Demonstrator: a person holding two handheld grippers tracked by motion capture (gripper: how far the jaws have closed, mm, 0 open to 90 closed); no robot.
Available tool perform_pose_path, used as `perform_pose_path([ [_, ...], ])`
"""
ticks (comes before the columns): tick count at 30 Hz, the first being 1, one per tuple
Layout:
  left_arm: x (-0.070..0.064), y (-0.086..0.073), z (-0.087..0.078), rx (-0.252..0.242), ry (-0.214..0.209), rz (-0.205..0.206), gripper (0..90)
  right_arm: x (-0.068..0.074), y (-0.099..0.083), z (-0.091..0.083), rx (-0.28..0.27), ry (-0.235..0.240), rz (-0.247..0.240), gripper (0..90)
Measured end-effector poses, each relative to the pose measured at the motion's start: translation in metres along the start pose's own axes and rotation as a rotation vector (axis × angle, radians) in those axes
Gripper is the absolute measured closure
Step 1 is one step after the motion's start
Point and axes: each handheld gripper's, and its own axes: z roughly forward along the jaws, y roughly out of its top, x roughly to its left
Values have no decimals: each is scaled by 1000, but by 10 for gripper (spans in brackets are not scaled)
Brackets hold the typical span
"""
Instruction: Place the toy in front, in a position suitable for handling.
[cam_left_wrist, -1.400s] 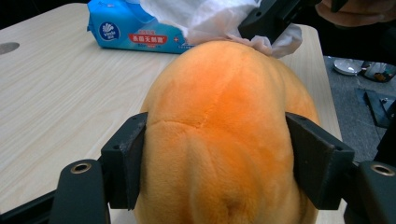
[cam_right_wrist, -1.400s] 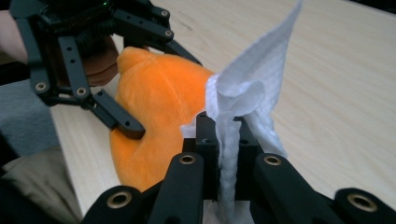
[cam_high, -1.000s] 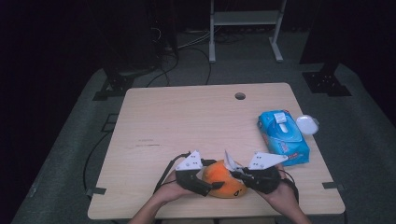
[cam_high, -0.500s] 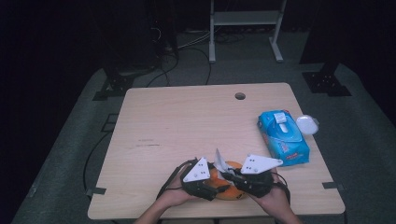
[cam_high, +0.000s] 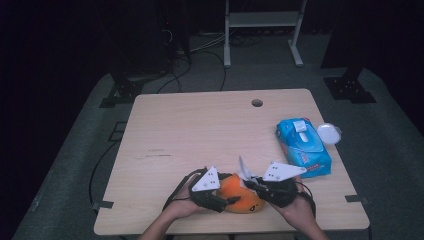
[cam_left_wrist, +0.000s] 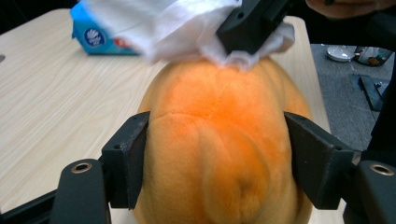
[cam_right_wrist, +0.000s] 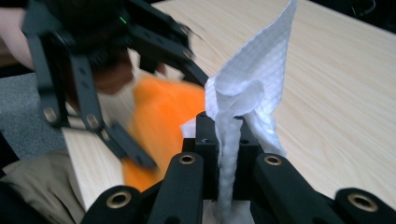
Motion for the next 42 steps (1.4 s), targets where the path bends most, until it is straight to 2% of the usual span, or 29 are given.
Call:
perform_pose_path([
  [5,7,-4,-5,11,-14,-26,282,-20,-15,-6,10,8,85,839],
  [7,8,-4,-5,14,-21,-31,277,-20,-15,-7,1,-1,89,839],
  [9,9,-4,-5,18,-36,-43,239,-15,-12,-4,-2,2,71,839],
  [13,13,1,-5,35,-50,-73,99,-7,-11,4,10,25,43,844],
  [19,12,5,0,45,-57,-71,99,-3,-8,5,13,10,3,844],
  [21,11,6,-1,45,-45,-61,205,-4,-8,5,12,4,6,844],
  [23,11,8,-3,30,-23,-30,319,-5,-8,4,-1,-14,19,844],
  [25,10,12,-5,-5,10,10,362,-6,-6,0,-22,-35,15,844],
  [27,6,17,-7,-43,90,99,385,-6,-3,-4,-46,-64,3,843],
  [28,6,17,-7,-43,90,99,382,-6,-3,-4,-46,-64,3,843],
  [29,7,19,-7,-63,107,108,382,-7,-1,-6,-67,-78,1,844],
  [30,11,17,-5,-84,111,91,365,-10,2,-7,-90,-91,8,842],
  [31,11,17,-5,-84,111,91,351,-10,2,-7,-90,-91,8,842],
  [32,14,10,0,-53,111,57,327,-14,1,-4,-83,-82,20,841],
  [33,14,10,0,-53,111,57,283,-14,1,-4,-83,-82,20,841],
  [34,18,4,4,-38,79,-21,227,-17,-4,6,-26,-54,26,840],
  [35,18,4,4,-38,79,-21,188,-17,-4,6,-26,-54,26,840],
  [36,21,6,3,-53,55,-92,150,-17,-13,17,6,-24,37,845],
  [37,21,6,3,-53,55,-92,122,-17,-13,17,6,-24,37,845],
  [38,22,9,-1,-78,46,-129,111,-15,-13,18,14,-15,35,846],
  [40,23,9,-3,-78,37,-141,117,-13,-12,16,18,-13,26,845],
  [42,23,5,-2,-58,30,-125,194,-11,-13,15,15,-10,19,845],
])
